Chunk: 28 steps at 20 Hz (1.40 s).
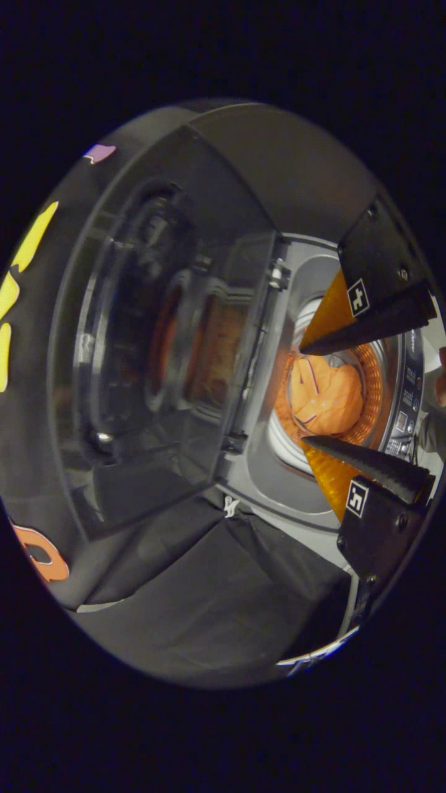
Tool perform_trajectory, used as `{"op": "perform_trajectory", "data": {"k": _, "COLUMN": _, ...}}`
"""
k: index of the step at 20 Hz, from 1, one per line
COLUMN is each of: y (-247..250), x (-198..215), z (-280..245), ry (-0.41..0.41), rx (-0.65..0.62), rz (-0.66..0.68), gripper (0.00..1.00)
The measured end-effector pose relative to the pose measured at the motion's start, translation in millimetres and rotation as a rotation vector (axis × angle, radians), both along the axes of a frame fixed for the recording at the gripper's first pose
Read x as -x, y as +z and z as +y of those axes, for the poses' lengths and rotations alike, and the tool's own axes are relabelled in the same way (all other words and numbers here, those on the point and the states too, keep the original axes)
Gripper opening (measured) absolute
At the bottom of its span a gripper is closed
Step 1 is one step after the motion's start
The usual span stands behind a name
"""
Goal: Put the clothes into the washing machine and then close the washing machine lid.
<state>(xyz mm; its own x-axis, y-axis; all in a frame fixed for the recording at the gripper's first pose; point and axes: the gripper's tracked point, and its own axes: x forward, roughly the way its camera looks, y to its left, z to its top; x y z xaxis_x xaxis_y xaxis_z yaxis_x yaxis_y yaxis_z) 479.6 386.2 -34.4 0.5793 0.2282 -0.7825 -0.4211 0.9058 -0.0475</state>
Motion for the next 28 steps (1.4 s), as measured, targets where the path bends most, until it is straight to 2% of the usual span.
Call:
{"op": "perform_trajectory", "data": {"k": 7, "y": 105.9, "x": -16.7, "z": 14.4, "ry": 0.0, "rx": -0.057, "rz": -0.066, "gripper": 0.81}}
{"op": "perform_trajectory", "data": {"k": 12, "y": 167.8, "x": -46.6, "z": 14.9, "ry": -0.014, "rx": -0.061, "rz": -0.144, "gripper": 0.81}}
{"op": "perform_trajectory", "data": {"k": 17, "y": 173.9, "x": -94.4, "z": 15.7, "ry": -0.054, "rx": -0.094, "rz": -0.179, "gripper": 0.81}}
{"op": "perform_trajectory", "data": {"k": 22, "y": 173.5, "x": -145.6, "z": 14.2, "ry": -0.15, "rx": -0.148, "rz": -0.176, "gripper": 0.81}}
{"op": "perform_trajectory", "data": {"k": 26, "y": 158.7, "x": -163.3, "z": 9.3, "ry": -0.196, "rx": -0.127, "rz": -0.167, "gripper": 0.81}}
{"op": "perform_trajectory", "data": {"k": 28, "y": 147.1, "x": -158.2, "z": 6.4, "ry": -0.222, "rx": -0.124, "rz": -0.142, "gripper": 0.81}}
